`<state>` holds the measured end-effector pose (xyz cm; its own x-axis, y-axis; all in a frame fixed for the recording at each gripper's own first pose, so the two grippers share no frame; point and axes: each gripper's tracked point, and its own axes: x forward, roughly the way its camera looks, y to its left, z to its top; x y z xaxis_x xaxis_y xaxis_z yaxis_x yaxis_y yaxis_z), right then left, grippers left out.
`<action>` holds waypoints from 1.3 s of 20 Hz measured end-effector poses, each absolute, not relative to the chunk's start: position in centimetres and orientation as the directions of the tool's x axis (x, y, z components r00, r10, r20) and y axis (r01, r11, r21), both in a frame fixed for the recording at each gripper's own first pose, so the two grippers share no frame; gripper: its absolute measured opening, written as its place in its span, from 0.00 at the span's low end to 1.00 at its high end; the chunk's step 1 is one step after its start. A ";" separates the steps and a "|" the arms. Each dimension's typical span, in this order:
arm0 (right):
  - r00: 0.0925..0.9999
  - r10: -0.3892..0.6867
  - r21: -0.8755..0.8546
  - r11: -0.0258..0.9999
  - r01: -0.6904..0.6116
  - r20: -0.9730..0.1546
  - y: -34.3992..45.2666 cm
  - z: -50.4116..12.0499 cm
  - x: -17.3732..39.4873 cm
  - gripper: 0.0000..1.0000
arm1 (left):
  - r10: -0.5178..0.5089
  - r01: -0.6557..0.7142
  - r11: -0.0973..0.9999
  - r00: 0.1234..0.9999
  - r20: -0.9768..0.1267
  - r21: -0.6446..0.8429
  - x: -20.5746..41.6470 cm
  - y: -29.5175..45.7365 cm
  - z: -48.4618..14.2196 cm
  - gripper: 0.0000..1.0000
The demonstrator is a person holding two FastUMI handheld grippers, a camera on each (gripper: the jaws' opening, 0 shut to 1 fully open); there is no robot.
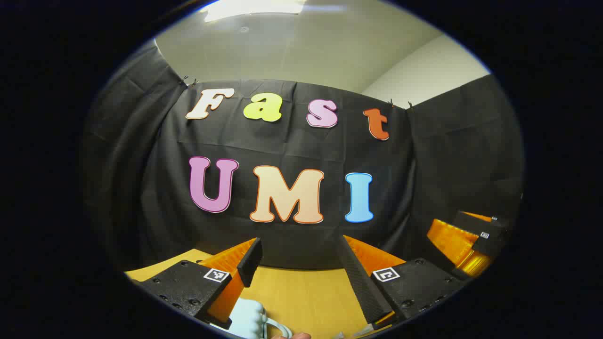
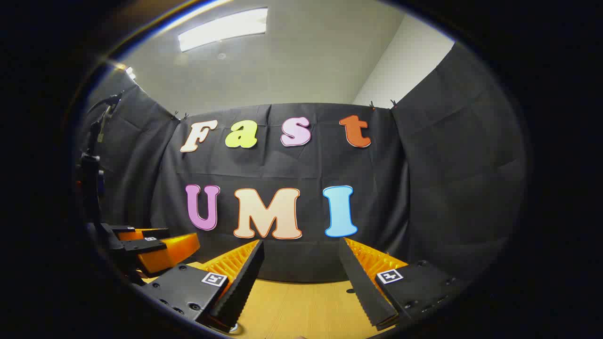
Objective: First open the suitcase, pack the skin care products into it, and then close the suitcase.
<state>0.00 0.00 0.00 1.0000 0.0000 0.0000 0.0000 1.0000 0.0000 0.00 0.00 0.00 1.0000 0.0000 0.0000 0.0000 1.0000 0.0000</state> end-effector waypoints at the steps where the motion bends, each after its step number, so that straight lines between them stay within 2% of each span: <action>1: 1.000 -0.001 0.007 1.000 0.001 0.001 -0.1 -0.2 0.1 0.99 | 0.004 -0.004 1.000 1.000 -0.006 0.013 -0.1 0.0 -0.4 0.94; 7: 1.000 -0.010 0.035 0.999 0.011 -0.007 -1.7 -1.2 0.9 0.99 | 0.050 -0.050 0.997 0.999 -0.014 0.053 0.0 0.4 -1.3 0.94; 10: 1.000 -0.003 0.019 1.000 0.003 -0.014 -3.0 -1.8 1.5 0.99 | 0.063 -0.060 0.997 0.997 -0.053 0.054 0.4 -0.3 -3.0 0.94; 16: 0.997 0.072 0.029 0.997 -0.072 -0.010 -4.5 -3.0 1.8 0.99 | 0.142 -0.127 0.985 0.980 -0.136 0.116 0.3 -0.2 -6.9 0.94; 20: 0.995 0.082 0.047 0.996 -0.080 -0.051 -5.0 -4.3 1.9 0.99 | 0.157 -0.119 0.979 0.959 -0.236 0.167 -1.4 0.1 -11.5 0.95; 24: 0.997 0.034 0.021 0.999 -0.033 -0.067 -5.4 -5.1 2.0 0.98 | 0.134 -0.065 0.979 0.920 -0.369 0.192 -2.6 0.9 -17.1 0.93; 26: 0.996 0.021 0.015 1.000 -0.020 -0.087 -4.8 -5.6 1.9 0.98 | 0.110 -0.028 0.982 0.890 -0.442 0.188 -3.3 1.0 -20.1 0.96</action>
<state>1.87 -4.79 -5.62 0.9960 0.0212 -0.0871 -0.0200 0.9997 0.0151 -3.27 1.03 -20.12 0.8903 0.1101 -0.4418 -0.0281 0.9817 0.1881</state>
